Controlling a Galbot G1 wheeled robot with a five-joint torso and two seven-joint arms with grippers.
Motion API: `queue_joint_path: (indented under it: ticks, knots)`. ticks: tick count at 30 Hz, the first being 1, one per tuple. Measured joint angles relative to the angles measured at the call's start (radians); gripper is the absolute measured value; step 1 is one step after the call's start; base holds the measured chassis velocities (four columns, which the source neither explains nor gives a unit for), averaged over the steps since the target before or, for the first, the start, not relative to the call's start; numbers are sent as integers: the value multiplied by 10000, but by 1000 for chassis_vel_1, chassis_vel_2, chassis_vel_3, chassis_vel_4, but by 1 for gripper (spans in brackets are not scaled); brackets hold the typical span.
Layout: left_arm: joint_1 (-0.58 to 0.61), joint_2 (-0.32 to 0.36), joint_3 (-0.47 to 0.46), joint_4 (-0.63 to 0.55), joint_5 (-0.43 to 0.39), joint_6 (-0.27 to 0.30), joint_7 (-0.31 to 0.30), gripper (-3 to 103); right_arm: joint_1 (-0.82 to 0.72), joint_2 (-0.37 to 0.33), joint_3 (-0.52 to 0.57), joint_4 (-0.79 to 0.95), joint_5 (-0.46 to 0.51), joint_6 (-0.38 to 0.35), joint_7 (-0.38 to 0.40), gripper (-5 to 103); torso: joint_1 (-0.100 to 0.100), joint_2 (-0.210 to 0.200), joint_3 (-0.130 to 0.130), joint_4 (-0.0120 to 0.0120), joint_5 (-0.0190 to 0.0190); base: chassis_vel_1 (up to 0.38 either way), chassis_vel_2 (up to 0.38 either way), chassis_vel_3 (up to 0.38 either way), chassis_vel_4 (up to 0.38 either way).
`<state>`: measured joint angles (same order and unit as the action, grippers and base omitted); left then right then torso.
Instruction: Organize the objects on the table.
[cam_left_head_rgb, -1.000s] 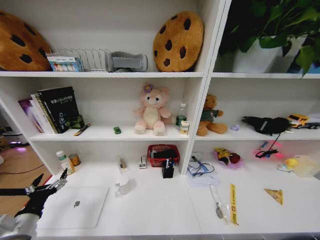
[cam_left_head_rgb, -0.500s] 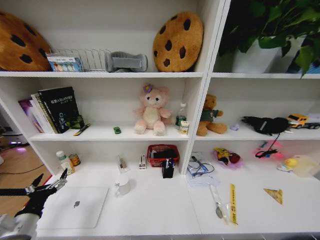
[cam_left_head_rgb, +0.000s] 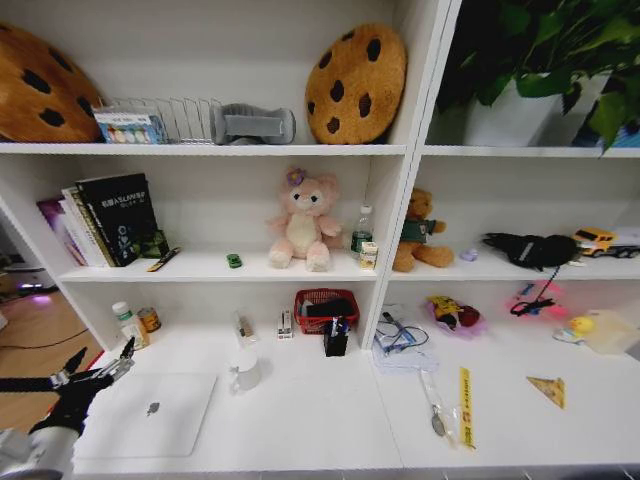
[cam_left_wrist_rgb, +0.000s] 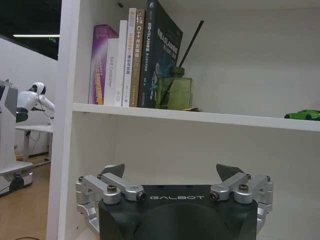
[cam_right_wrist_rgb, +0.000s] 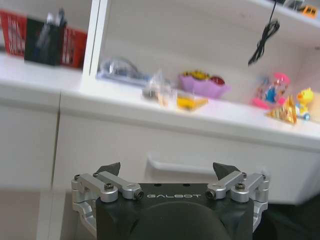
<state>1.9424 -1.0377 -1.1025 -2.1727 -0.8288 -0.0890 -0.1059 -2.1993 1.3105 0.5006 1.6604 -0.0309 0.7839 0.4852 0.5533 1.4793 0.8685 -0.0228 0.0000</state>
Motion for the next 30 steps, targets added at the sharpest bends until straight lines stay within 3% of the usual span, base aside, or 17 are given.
queue_joint_path:
  ticks: [2,4,5,11,13,14,16,17,22,24,25,26,30]
  knots:
    - [0,0,0,0,0,0,0,100,-81,-18,18,205,6,6,-1,100,0,0,0,0,0,0,0,0,0]
    - [0,0,0,0,0,1,0,100,-816,-320,211,2134,503,-139,-211,100,0,0,1,0,-1,0,0,0,0]
    - [0,0,0,0,0,1,0,100,-816,-320,211,2134,503,-139,-211,100,0,0,1,0,-1,0,0,0,0]
    - [0,0,0,0,0,0,0,100,-932,-1151,1039,4370,1746,-992,-749,100,0,-1,1,0,0,0,0,0,0]
    - [0,0,0,0,0,1,0,100,-721,-1957,1526,5074,3016,-1609,-1373,100,1,-1,1,1,1,0,0,0,0]
    - [0,0,0,0,0,1,0,100,-721,-1957,1526,5074,3016,-1609,-1373,100,1,-1,1,1,1,0,0,0,0]
    - [0,1,0,1,0,0,0,100,-466,-2727,1858,5642,4685,-2458,-2011,100,1,-2,2,3,1,0,0,0,0]
    - [0,0,0,1,0,0,0,100,-48,-3202,2161,5885,5663,-3285,-2443,100,1,-3,2,2,0,0,0,0,0]
    - [0,0,0,1,0,1,0,100,515,-3605,2523,5856,6222,-3905,-2910,100,1,-3,2,1,4,0,0,0,0]
    - [0,0,0,0,0,0,0,100,976,-4002,2905,5611,6614,-4163,-3488,100,1,-3,2,0,3,0,0,0,0]
    - [0,0,0,0,0,0,0,100,1455,-4393,3340,5169,6928,-4206,-4166,100,1,-3,2,1,3,0,0,0,0]
    - [0,0,0,0,0,0,0,100,1455,-4393,3340,5169,6928,-4206,-4166,100,1,-3,2,1,3,0,0,0,0]
    - [0,0,0,1,0,0,0,100,2201,-4975,3938,4232,7676,-3934,-5345,100,2,-3,3,1,1,0,0,0,0]
